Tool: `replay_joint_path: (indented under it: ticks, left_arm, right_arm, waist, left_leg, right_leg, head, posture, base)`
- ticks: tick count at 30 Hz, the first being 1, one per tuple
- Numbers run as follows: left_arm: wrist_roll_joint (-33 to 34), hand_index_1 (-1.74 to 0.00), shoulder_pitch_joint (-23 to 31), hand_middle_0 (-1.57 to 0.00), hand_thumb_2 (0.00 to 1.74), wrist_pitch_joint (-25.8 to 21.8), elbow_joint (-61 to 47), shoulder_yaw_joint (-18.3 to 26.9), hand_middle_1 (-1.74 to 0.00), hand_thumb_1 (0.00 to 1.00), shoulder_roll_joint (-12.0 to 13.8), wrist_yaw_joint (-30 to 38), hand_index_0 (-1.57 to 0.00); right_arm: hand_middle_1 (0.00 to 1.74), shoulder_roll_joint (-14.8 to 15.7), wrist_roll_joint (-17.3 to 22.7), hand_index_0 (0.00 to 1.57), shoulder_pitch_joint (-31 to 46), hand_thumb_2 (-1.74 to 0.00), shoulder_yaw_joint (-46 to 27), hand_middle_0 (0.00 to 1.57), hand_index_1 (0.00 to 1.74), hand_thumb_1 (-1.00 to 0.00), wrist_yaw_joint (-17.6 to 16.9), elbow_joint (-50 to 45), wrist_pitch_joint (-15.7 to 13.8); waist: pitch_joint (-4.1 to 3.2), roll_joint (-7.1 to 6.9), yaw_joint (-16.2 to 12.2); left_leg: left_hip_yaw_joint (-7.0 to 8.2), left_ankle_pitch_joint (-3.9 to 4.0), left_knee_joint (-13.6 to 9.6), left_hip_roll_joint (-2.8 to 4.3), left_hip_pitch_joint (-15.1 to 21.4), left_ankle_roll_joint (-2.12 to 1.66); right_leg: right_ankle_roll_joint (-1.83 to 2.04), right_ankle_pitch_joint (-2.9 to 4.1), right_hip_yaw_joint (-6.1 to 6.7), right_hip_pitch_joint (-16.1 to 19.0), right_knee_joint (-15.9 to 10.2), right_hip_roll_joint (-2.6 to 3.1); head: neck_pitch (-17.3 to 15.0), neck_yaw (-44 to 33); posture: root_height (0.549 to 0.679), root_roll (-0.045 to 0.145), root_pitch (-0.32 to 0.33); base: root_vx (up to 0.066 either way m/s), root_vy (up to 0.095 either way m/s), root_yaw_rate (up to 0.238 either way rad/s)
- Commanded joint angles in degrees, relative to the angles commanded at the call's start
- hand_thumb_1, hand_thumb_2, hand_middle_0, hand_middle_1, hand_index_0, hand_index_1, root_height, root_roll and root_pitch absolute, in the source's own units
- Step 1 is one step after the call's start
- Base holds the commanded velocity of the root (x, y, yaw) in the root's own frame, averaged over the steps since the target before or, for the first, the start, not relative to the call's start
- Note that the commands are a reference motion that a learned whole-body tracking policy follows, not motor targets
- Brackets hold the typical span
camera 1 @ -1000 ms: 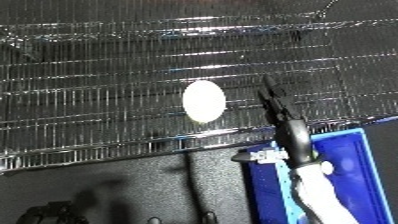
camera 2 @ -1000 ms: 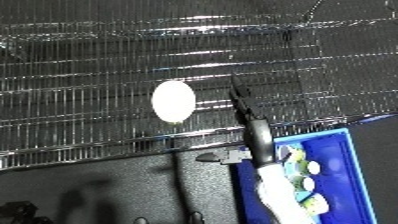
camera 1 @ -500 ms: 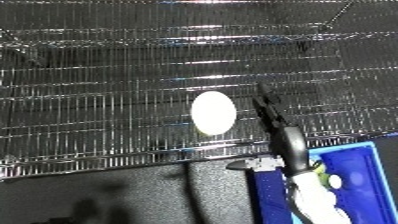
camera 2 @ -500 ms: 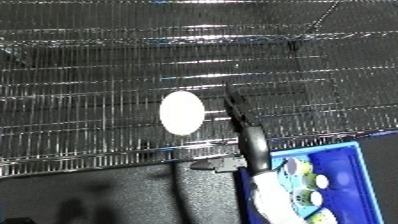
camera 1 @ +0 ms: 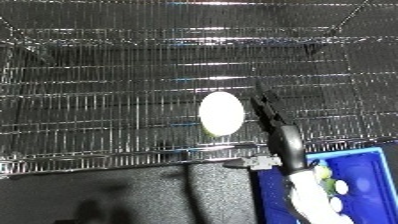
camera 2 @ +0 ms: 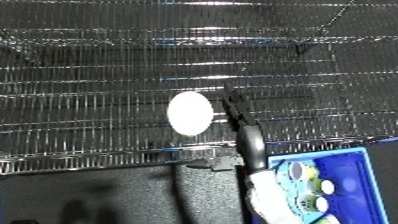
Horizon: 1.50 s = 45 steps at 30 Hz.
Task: Pick up the object and place it into the box
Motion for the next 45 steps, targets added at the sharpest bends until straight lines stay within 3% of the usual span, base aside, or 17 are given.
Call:
replay_joint_path:
  ticks: [9, 15, 19, 31, 45]
  left_arm:
    - [0.0, -1.74, -0.6, -1.57, 1.74, -0.1, -0.2, -1.1, -1.74, 1.0, -0.3, 0.8, -1.57]
    - [-0.3, -1.74, -0.1, -1.57, 1.74, -0.4, -1.1, -1.5, -1.74, 1.0, 0.1, 1.0, -1.57]
    - [-0.7, -1.74, 0.1, -1.57, 1.74, -0.3, -1.8, -1.7, -1.74, 1.0, 0.3, 1.2, -1.57]
    - [-1.5, -1.74, 0.2, -1.57, 1.74, -1.1, -2.1, -2.2, -1.74, 1.0, 0.6, 1.1, -1.57]
    - [-1.4, -1.74, 0.3, -1.57, 1.74, -2.1, -1.4, -2.4, -1.74, 1.0, 0.5, 0.7, -1.57]
  right_arm:
    - [0.0, -0.6, -0.8, 0.0, -3.6, 0.0, 0.6, 0.0, 0.0, 0.0, -0.9, 2.0, -0.3]
    - [0.0, -1.8, -2.0, 0.0, -6.2, 0.0, 0.3, 0.0, 0.0, 0.0, -3.6, 2.5, -0.3]
    - [0.0, -2.7, -2.3, 0.0, -7.2, 0.0, 0.0, 0.0, 0.0, 0.0, -4.9, 2.2, -0.1]
    - [1.04, -3.0, -1.6, 0.94, -9.0, -1.04, 0.6, 0.94, 1.04, -0.6, -6.5, 3.9, -0.5]
    - [1.04, -3.2, -1.6, 0.94, -8.8, -1.04, 0.1, 0.94, 1.04, -0.6, -7.6, 4.6, -0.1]
  waist:
    - [0.0, 0.67, 0.8]
    - [0.0, 1.41, 1.4]
    - [0.0, 1.71, 1.6]
    - [0.0, 2.13, 2.1]
    - [0.0, 1.77, 1.9]
  left_leg:
    - [0.07, 0.19, 0.5, -0.22, -2.2, 0.08]
    - [0.4, 0.29, 1.2, -0.47, -4.8, 0.32]
    - [0.55, 0.1, 2.1, -0.64, -6.8, 0.54]
    - [0.51, -0.06, 2.1, -0.89, -7.7, 0.84]
    - [0.02, 0.81, -0.1, -0.43, -5.3, 0.6]
  right_leg:
    - [0.05, 0.08, -0.4, -2.3, 1.0, -0.22]
    - [0.08, 0.1, -0.72, -5.1, 2.3, -0.2]
    - [0.16, 0.12, -0.81, -7.1, 3.1, -0.19]
    - [0.23, 0.15, -0.77, -8.0, 3.1, -0.09]
    - [0.05, 0.49, -1.1, -6.0, 1.3, 0.22]
  head:
    - [3.6, 1.8]
    - [6.7, 3.1]
    - [6.7, 3.7]
    - [8.6, 4.6]
    - [9.2, 5.0]
  posture:
    - [0.64, 0.044, 0.16]
    - [0.636, 0.041, 0.188]
    - [0.634, 0.04, 0.208]
    - [0.633, 0.038, 0.226]
    - [0.637, 0.037, 0.21]
  base:
    - [-0.02, 0.017, 0.035]
    - [-0.021, 0.026, 0.013]
    - [-0.023, 0.013, 0.005]
    - [-0.017, 0.002, -0.007]
    - [-0.041, -0.016, -0.011]
